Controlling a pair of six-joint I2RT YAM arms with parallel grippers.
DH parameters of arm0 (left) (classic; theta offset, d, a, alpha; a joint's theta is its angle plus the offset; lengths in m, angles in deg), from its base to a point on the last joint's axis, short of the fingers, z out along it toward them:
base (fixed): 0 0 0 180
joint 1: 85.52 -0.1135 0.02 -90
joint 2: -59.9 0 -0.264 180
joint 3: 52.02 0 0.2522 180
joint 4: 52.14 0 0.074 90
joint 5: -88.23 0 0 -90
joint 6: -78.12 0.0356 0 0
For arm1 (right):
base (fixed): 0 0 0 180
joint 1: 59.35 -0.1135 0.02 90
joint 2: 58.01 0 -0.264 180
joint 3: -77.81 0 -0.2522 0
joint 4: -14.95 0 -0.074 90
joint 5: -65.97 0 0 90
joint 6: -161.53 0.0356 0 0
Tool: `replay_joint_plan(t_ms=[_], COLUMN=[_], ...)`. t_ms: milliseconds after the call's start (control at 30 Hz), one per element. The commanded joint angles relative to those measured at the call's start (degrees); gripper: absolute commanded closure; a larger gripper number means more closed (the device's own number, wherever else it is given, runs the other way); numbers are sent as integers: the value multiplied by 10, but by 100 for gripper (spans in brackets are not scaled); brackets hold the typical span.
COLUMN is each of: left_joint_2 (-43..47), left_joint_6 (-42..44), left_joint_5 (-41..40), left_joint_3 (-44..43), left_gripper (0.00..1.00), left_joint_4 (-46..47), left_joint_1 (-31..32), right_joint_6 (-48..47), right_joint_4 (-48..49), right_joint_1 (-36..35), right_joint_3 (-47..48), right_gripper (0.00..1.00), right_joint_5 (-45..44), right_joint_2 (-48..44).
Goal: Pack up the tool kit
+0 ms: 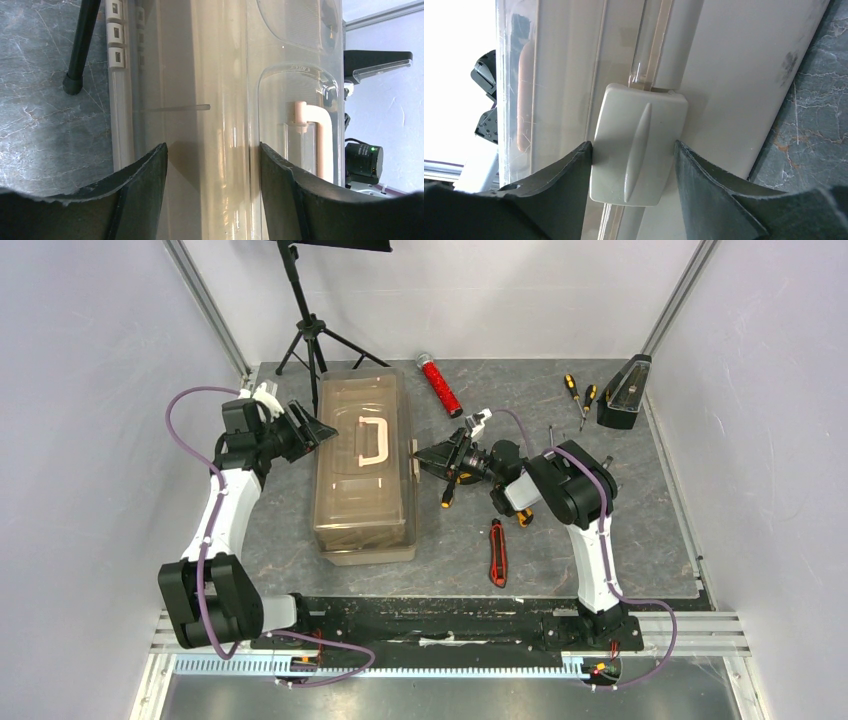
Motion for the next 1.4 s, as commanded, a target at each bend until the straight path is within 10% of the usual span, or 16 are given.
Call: replay_joint_plan(t_ms=[0, 500, 900, 1367], left_joint_2=[-52, -55, -103, -134], left_joint_6=[20, 38, 29, 43], left_joint_5=[-68, -118, -55, -60], left_joint_3=[33, 21, 28, 22], left_gripper=[37, 38, 42, 44], left_joint_4=[-98, -125, -122, -149], left_joint_1=[19, 32, -9, -37], right_joint_6=[13, -283, -245, -66], right_joint_4=[152, -221, -186, 43], right_joint_1=[-21, -13, 6, -15], right_joint_3=[18, -37, -62, 13], right_gripper=[50, 60, 19, 14], right_joint_5=[37, -39, -31, 10], right_joint_2=[-52, -223, -176, -40])
